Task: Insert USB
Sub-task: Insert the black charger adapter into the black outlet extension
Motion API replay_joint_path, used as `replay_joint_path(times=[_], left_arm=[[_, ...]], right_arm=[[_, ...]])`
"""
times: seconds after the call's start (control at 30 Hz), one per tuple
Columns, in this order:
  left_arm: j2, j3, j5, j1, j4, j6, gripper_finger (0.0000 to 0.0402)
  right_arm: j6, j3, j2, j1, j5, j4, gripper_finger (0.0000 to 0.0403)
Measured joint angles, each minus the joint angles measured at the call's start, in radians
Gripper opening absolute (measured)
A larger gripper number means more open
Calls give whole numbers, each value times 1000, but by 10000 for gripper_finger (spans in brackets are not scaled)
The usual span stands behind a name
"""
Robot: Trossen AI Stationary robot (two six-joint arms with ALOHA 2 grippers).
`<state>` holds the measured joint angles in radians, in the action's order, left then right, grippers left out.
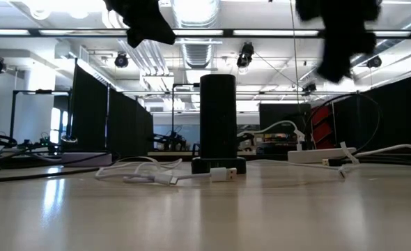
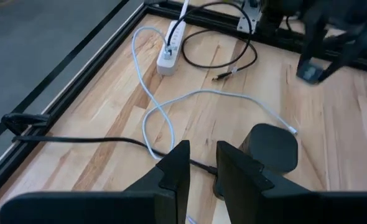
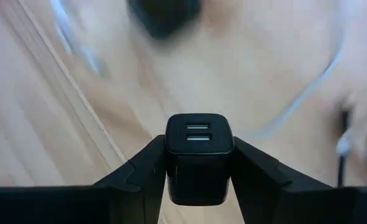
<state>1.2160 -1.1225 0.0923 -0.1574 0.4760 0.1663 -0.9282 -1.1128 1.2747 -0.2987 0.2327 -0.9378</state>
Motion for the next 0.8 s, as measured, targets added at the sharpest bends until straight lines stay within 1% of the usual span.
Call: replay_joint_path(times=[0.1,0.17,0.2,0.27,0.33,0.47,0.53,0.6,0.7,0.73,0.8], left_arm=[[0,0,-34,0,-43,-1,66],[0,0,-70,0,-90,-1,66],[0,0,-92,0,-115,-1,66],[0,0,-137,0,-179,-1,66],[0,0,-177,4,-246,0,66],[0,0,-207,29,-400,4,66],[0,0,-210,49,-476,7,66],[0,0,-210,70,-556,7,66],[0,0,-209,104,-672,-6,68],[0,0,-209,117,-706,-18,71],[0,0,-210,143,-766,-45,82]], right_arm=[[-28,-62,-92,-51,254,15,141],[12,-89,-134,-88,410,79,141],[55,-96,-149,-103,477,137,141],[181,-97,-170,-122,577,297,141],[336,-92,-174,-129,631,486,141],[689,-85,-136,-129,620,921,141],[870,-85,-104,-129,553,1117,141],[1016,-85,-71,-129,455,1276,141],[1179,-85,-22,-129,303,1422,141],[1227,-85,-6,-129,272,1451,141],[1310,-89,24,-129,247,1473,141]])
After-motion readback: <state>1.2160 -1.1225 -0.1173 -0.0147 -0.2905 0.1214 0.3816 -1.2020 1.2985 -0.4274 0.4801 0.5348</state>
